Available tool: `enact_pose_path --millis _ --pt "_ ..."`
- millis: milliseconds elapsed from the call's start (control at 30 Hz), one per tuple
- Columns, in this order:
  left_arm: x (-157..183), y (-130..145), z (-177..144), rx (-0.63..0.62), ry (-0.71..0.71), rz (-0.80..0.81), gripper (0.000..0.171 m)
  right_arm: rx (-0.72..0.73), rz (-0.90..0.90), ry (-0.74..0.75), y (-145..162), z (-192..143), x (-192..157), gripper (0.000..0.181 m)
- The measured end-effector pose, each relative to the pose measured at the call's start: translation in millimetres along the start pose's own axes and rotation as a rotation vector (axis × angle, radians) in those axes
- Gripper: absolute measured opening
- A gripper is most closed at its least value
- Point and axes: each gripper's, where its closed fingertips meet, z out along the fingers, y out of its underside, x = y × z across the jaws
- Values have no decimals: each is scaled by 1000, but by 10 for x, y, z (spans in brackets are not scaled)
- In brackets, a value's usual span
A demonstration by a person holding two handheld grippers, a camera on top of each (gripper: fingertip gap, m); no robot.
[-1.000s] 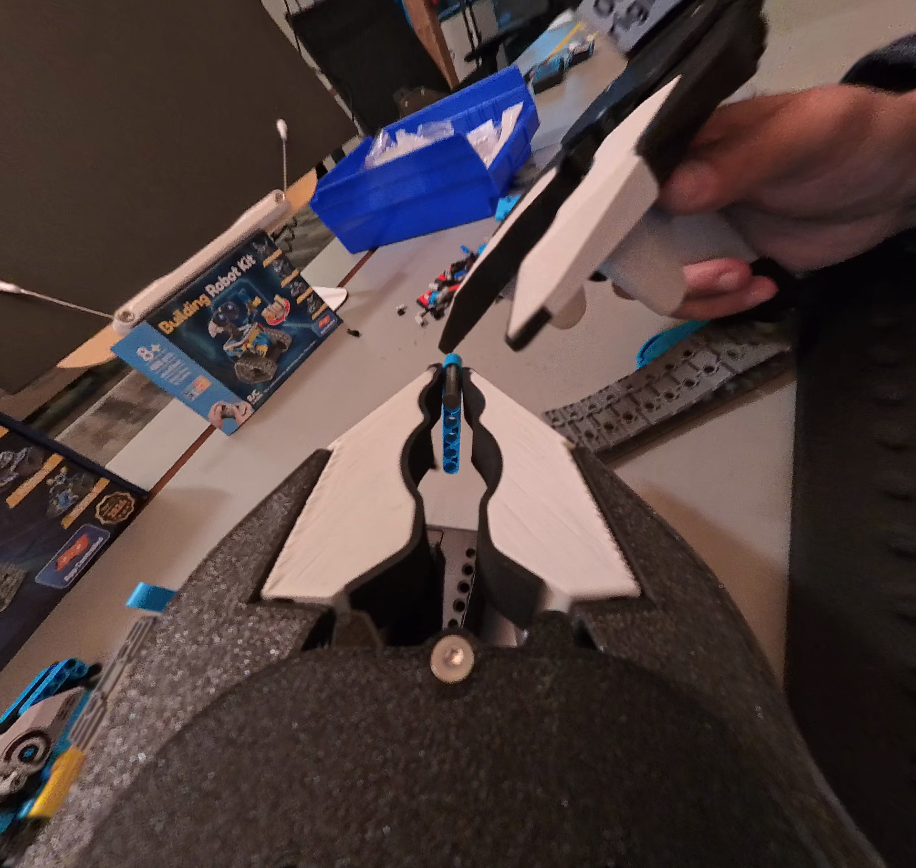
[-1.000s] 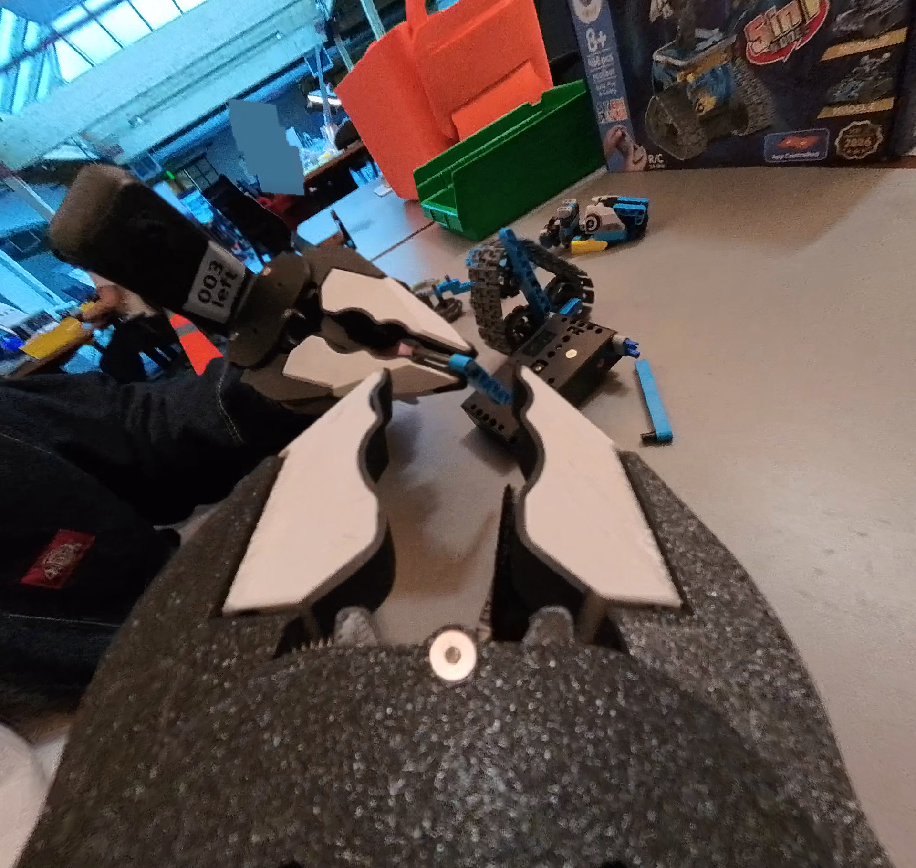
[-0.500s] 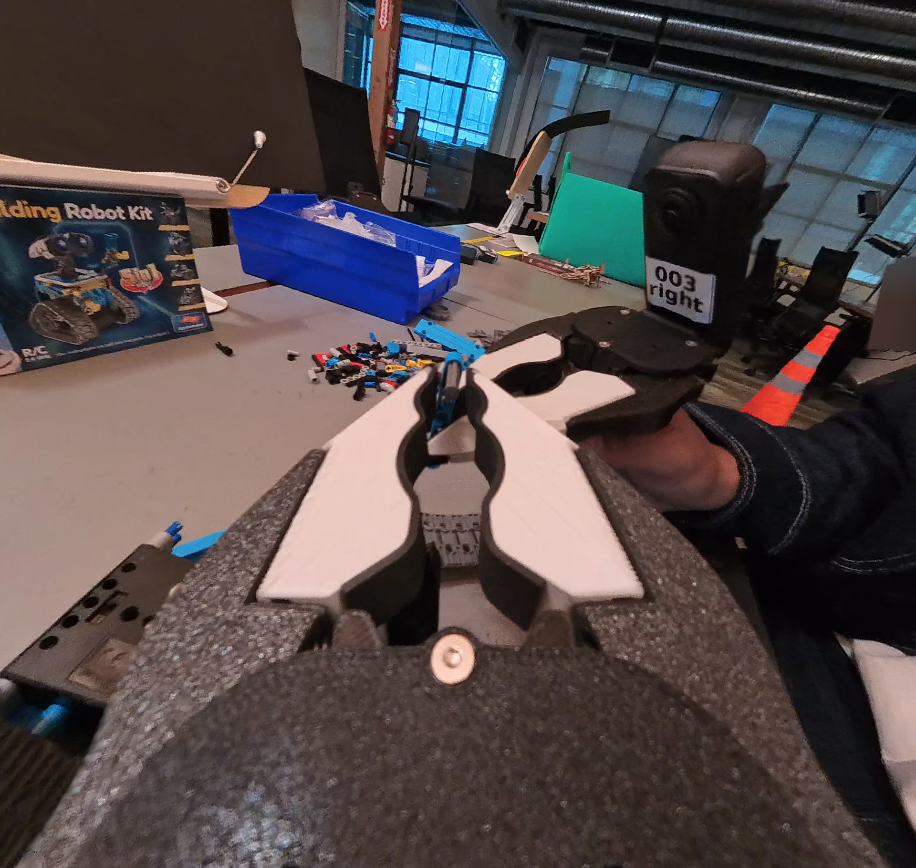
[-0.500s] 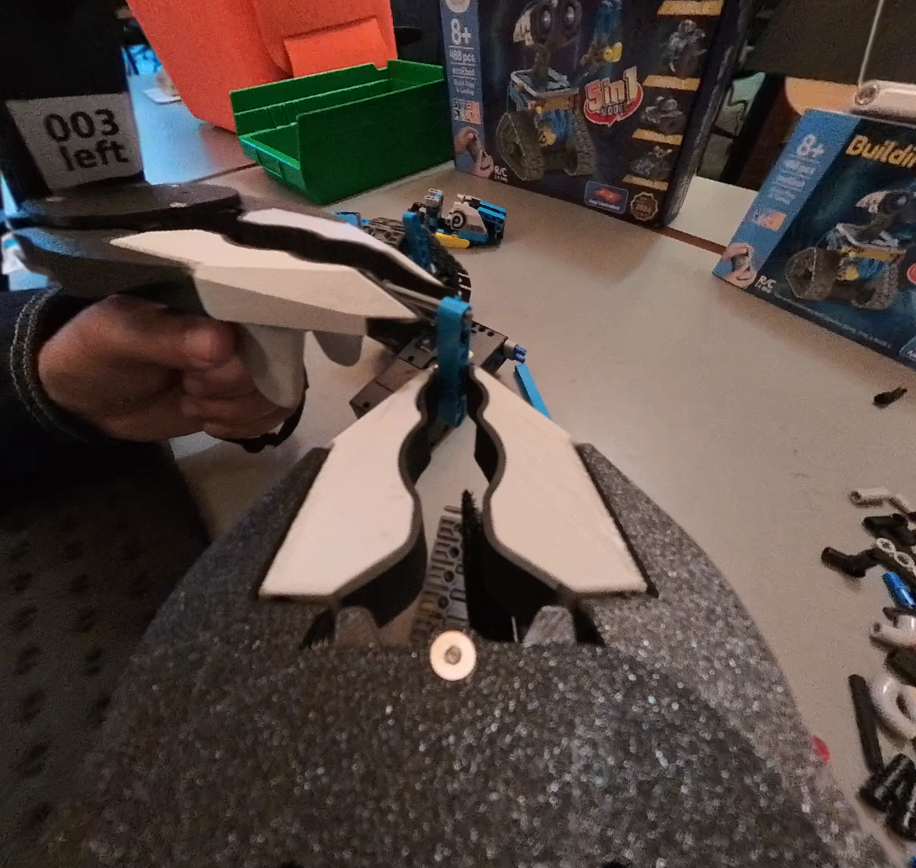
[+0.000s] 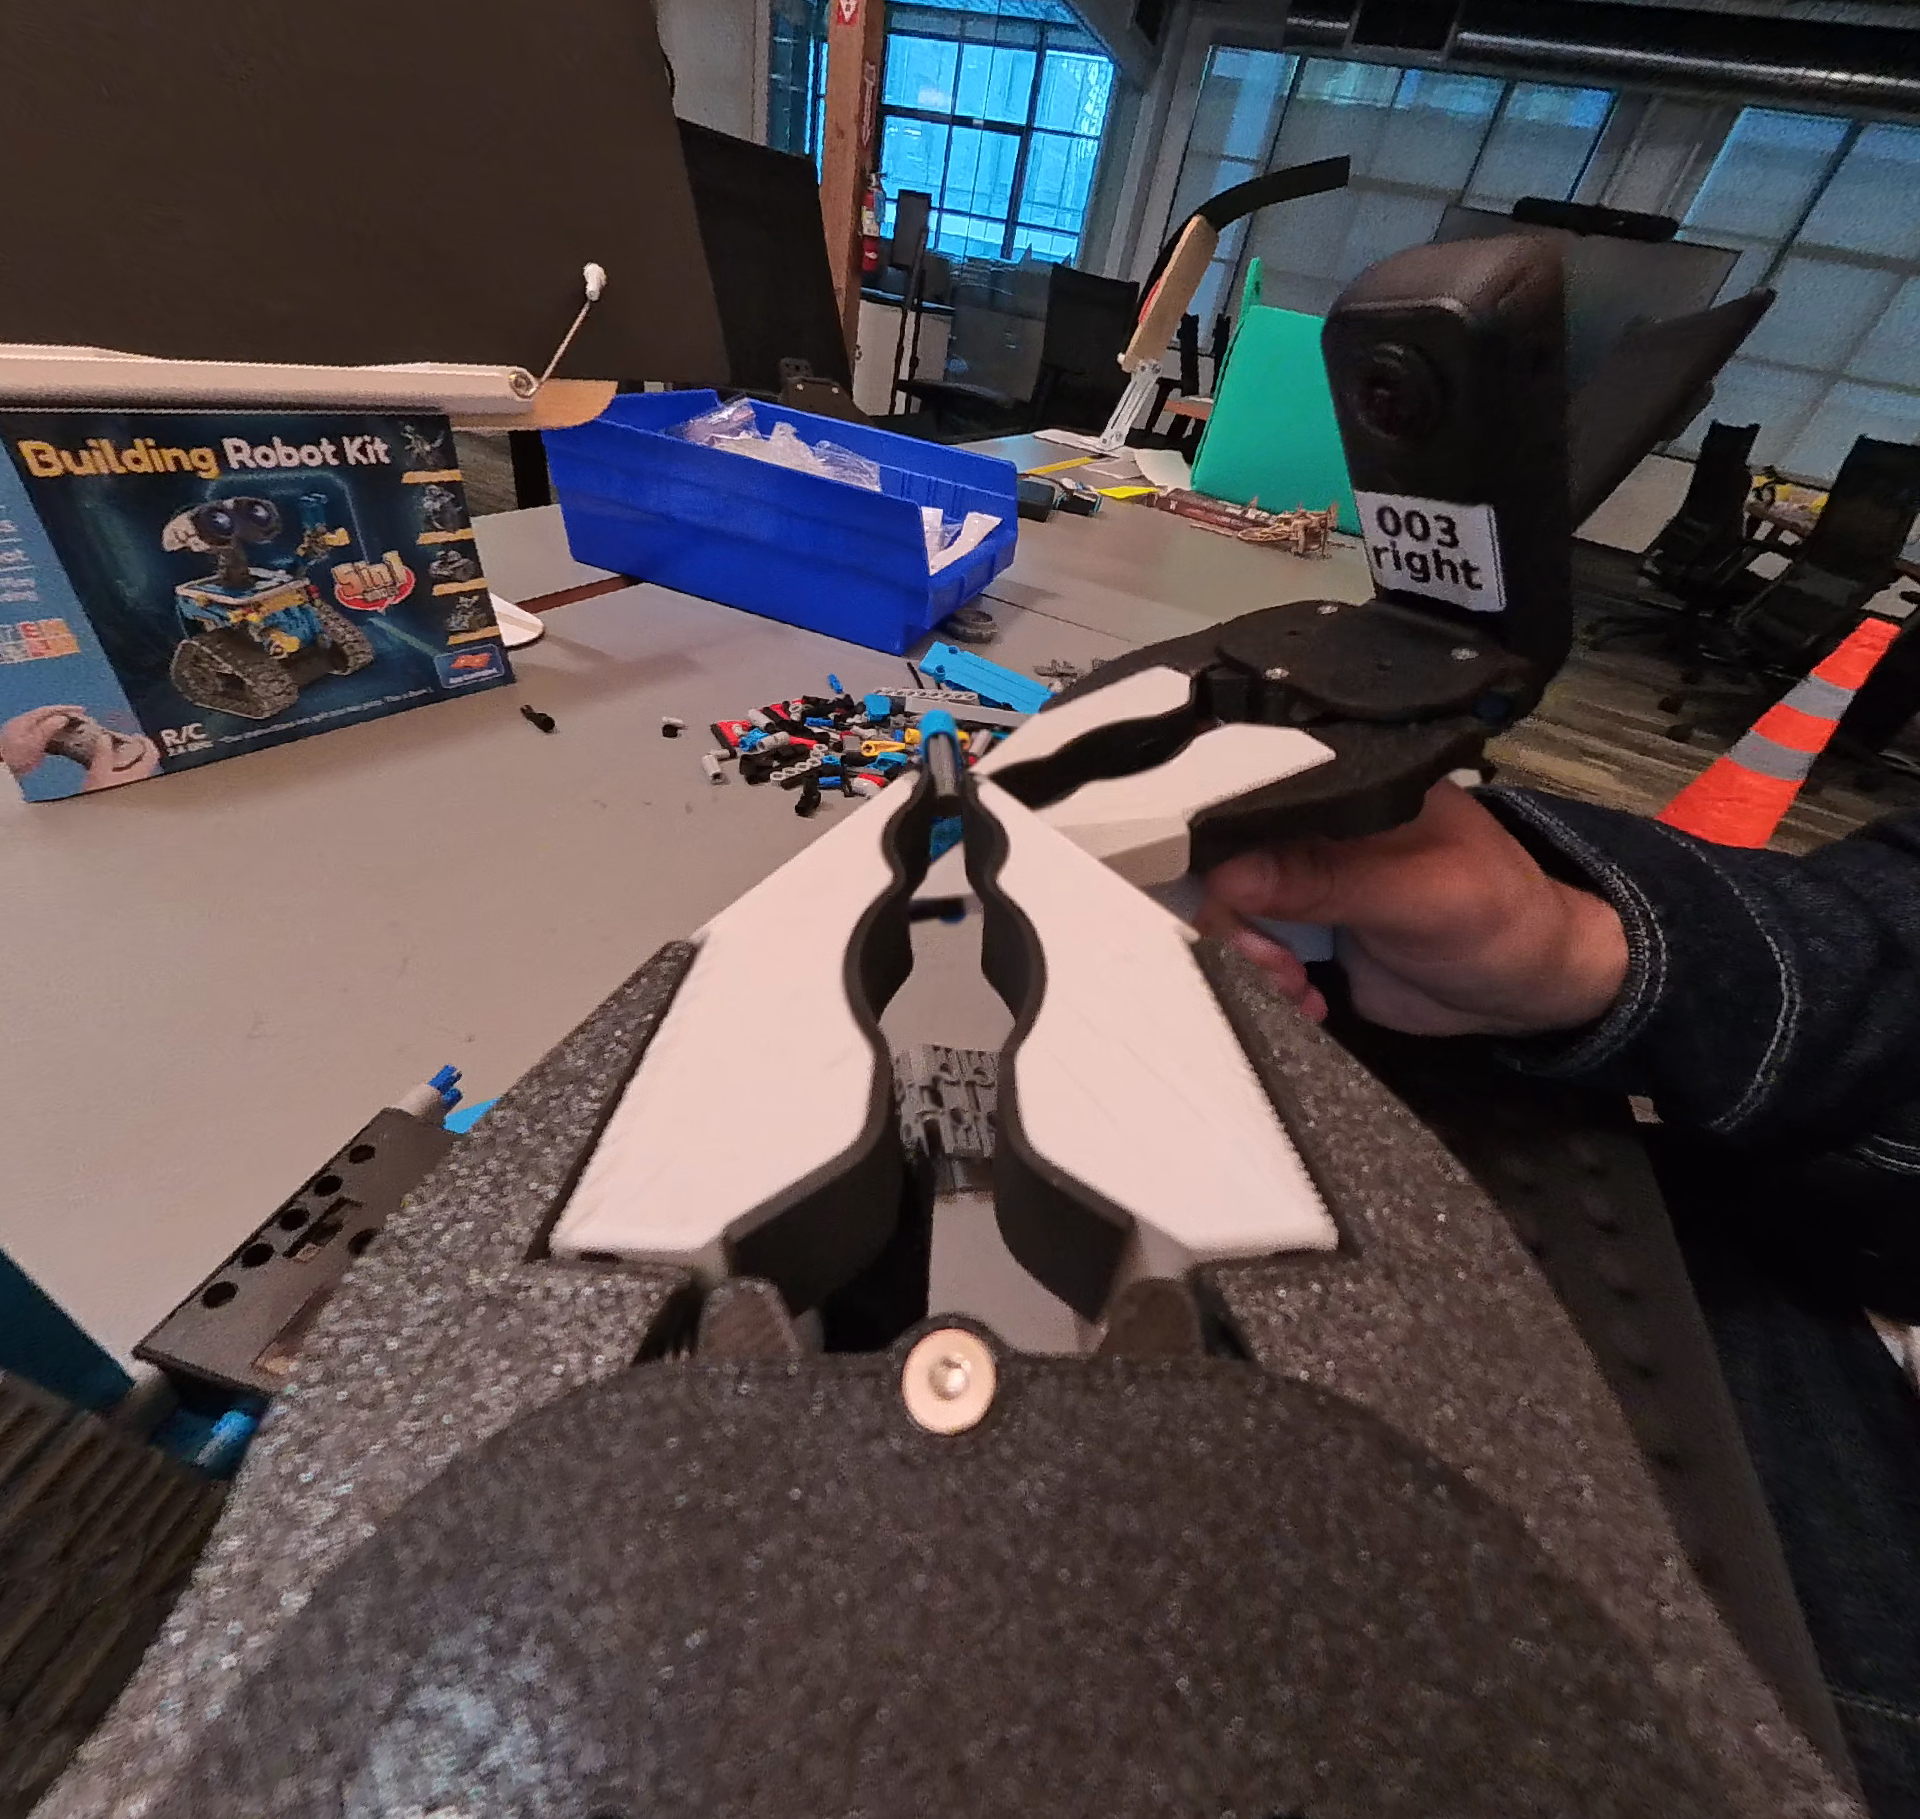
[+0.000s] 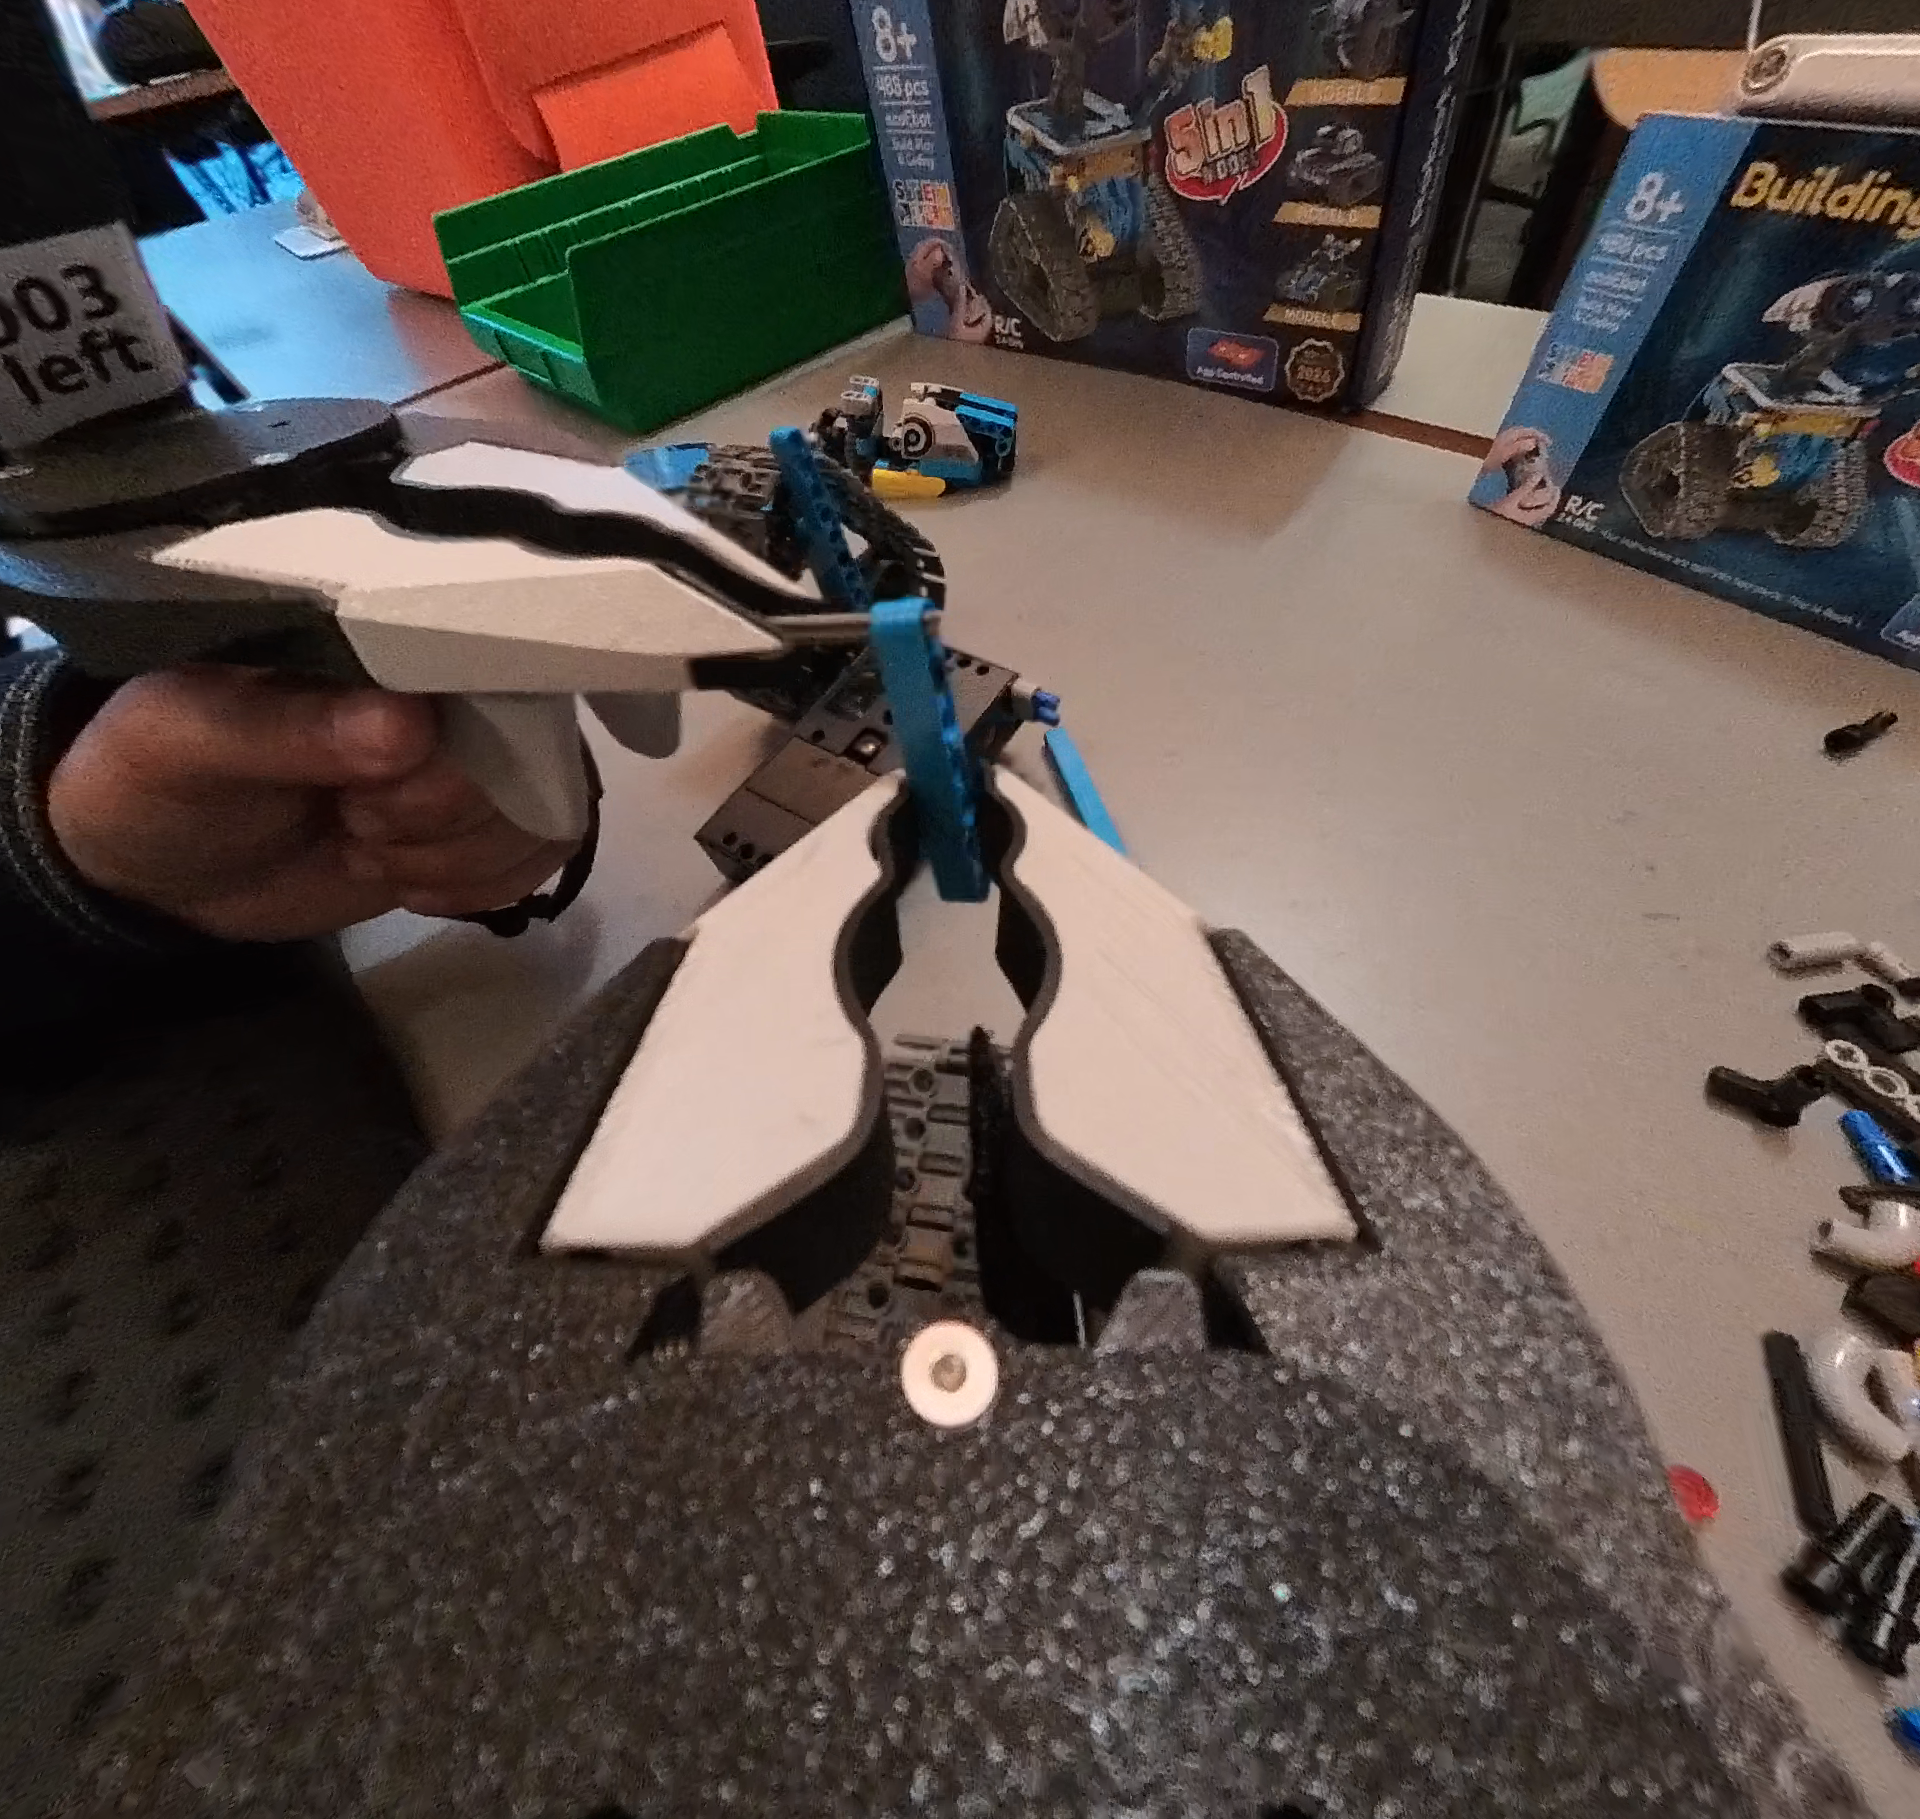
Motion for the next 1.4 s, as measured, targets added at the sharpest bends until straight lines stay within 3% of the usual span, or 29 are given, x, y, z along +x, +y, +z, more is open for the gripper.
enact_pose_path --millis 133,233,333,400,433,500,567,667,767,900,1000,1200,1267,1400 --pt "43 60 25 -35 -1 60 4 29 52 116 -48 -112 354 5" --pt "45 59 59 -31 5 47 4 65 142 108 -112 -239 569 6" --pt "-93 -42 247 -28 -40 28 4 96 152 178 -165 -465 941 6" --pt "-237 -35 557 -116 -86 -23 4 104 138 272 -142 -694 1287 6" --pt "-275 65 767 -216 -86 -48 4 115 131 317 -132 -817 1461 6" --pt "-360 376 1208 -445 -87 -19 4 135 141 413 -73 -1056 1797 5" --pt "-491 665 1627 -593 -98 66 4 152 190 456 8 -1217 2046 5" --pt "-576 924 2114 -681 -78 88 4 174 261 461 86 -1324 2211 5" --pt "-568 981 2327 -689 -77 111 4 177 243 461 66 -1321 2188 5" --pt "-578 1010 2305 -678 -84 48 26 130 214 382 73 -1157 1994 5" --pt "-588 799 2042 -607 -111 51 26 133 220 289 23 -1058 1789 6" --pt "-2 48 1337 -241 145 -26 26 152 311 41 -79 -763 1208 6" --pt "73 8 1133 -173 194 -68 26 102 235 87 -34 -674 1143 6" --pt "-7 -9 978 -128 132 -138 26 22 -16 277 -24 -598 1111 6"
